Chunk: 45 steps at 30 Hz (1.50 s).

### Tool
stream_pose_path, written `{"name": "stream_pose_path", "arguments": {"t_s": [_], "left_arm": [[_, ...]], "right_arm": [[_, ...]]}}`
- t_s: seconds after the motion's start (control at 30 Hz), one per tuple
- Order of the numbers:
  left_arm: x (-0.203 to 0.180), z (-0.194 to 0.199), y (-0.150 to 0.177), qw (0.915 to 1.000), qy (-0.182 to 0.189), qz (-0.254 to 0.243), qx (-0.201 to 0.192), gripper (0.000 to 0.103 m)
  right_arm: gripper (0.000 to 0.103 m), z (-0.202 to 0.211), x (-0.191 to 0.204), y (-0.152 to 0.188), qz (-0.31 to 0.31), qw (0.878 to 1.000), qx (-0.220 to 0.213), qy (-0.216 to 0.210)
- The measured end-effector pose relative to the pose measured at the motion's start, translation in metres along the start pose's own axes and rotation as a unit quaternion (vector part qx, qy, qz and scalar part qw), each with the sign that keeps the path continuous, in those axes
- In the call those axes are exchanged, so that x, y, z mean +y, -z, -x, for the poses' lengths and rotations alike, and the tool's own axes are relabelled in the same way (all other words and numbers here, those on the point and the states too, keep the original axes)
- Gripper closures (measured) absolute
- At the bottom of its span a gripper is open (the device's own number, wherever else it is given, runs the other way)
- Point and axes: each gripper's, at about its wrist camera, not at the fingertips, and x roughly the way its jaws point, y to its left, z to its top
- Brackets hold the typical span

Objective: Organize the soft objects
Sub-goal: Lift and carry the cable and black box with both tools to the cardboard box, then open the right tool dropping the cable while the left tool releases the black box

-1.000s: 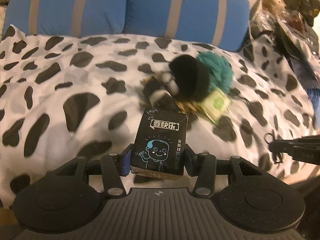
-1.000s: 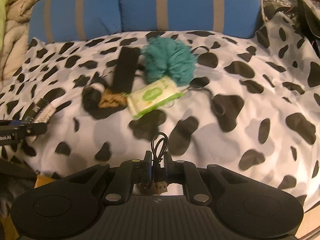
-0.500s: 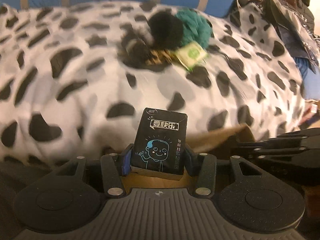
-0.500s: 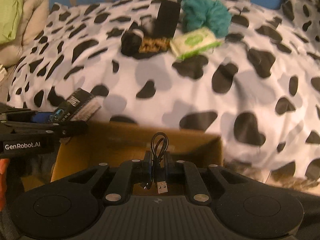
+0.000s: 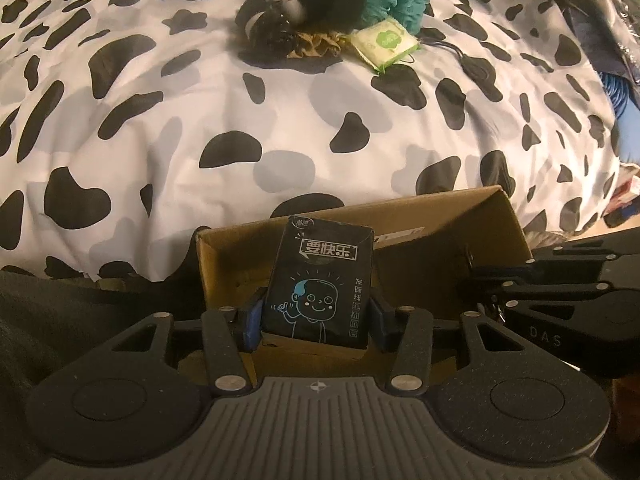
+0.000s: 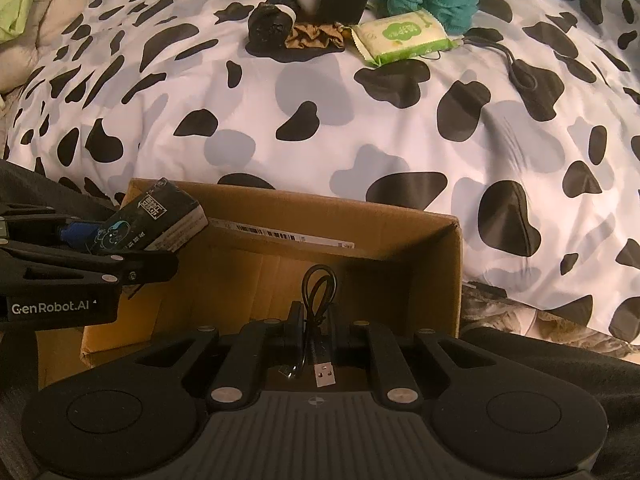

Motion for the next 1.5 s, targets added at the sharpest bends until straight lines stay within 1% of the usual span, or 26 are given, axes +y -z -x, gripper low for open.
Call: {"name": "stream_pose_path", "arguments": {"t_s": [0.1,0.23,0.27,0.3,0.33,0.37,0.4,0.43,0.5,0.63,0.7,0.9,1.13,1.3,1.43,1.5], "left_arm": [[0.0,-0.001,0.0,1.0,-0.001,0.002,0.004,0.054],[0.001,-0.004,-0.002,0.9998,-0.01,0.006,0.013,0.053],[0.001,-0.006,-0.002,0.9997,-0.014,0.008,0.018,0.05],[0.002,-0.008,-0.002,0.9996,-0.018,0.01,0.021,0.04],[0.002,-0.008,-0.002,0.9995,-0.022,0.012,0.021,0.035],[0.003,-0.008,-0.002,0.9994,-0.026,0.013,0.021,0.031],[0.003,-0.008,-0.003,0.9993,-0.028,0.014,0.02,0.028],[0.003,-0.008,-0.003,0.9992,-0.03,0.015,0.02,0.028],[0.003,-0.009,-0.003,0.9989,-0.037,0.016,0.022,0.027],[0.003,-0.01,-0.003,0.9987,-0.041,0.016,0.025,0.026],[0.003,-0.011,-0.003,0.9987,-0.041,0.015,0.025,0.025],[0.002,-0.011,-0.003,0.9988,-0.042,0.014,0.022,0.024],[0.005,-0.008,-0.003,0.9988,-0.042,0.024,0.012,0.024],[0.006,-0.006,-0.005,0.9985,-0.046,0.031,0.005,0.024],[0.004,-0.006,-0.006,0.9983,-0.052,0.026,0.002,0.024],[0.004,-0.004,-0.006,0.9983,-0.052,0.027,-0.006,0.024]], "right_arm": [[0.089,-0.001,0.0,0.0,0.0,1.0,0.004,-0.003],[0.087,-0.004,0.0,-0.001,0.0,1.0,0.011,-0.002],[0.076,-0.005,-0.001,-0.001,-0.002,1.0,0.012,-0.001],[0.054,-0.005,-0.002,-0.002,-0.006,1.0,0.013,0.002],[0.041,-0.005,-0.003,-0.002,-0.008,1.0,0.012,0.007],[0.025,-0.005,-0.002,-0.003,-0.008,1.0,0.009,0.015],[0.019,-0.004,-0.002,-0.003,-0.006,1.0,0.006,0.019],[0.018,-0.003,-0.002,-0.003,-0.005,1.0,0.005,0.019],[0.011,-0.004,-0.001,-0.004,-0.002,1.0,0.005,0.02],[0.008,-0.004,-0.002,-0.004,-0.002,1.0,0.007,0.028],[0.004,-0.004,-0.003,-0.005,-0.005,0.999,0.004,0.033],[0.0,-0.002,-0.004,-0.006,-0.01,0.999,0.0,0.039],[0.0,0.0,-0.004,-0.007,-0.006,0.999,-0.009,0.049],[0.0,0.006,-0.004,-0.008,-0.007,0.998,-0.026,0.053],[0.0,0.009,-0.006,-0.01,-0.01,0.998,-0.035,0.058],[0.0,0.01,-0.007,-0.011,-0.014,0.997,-0.039,0.063]]}}
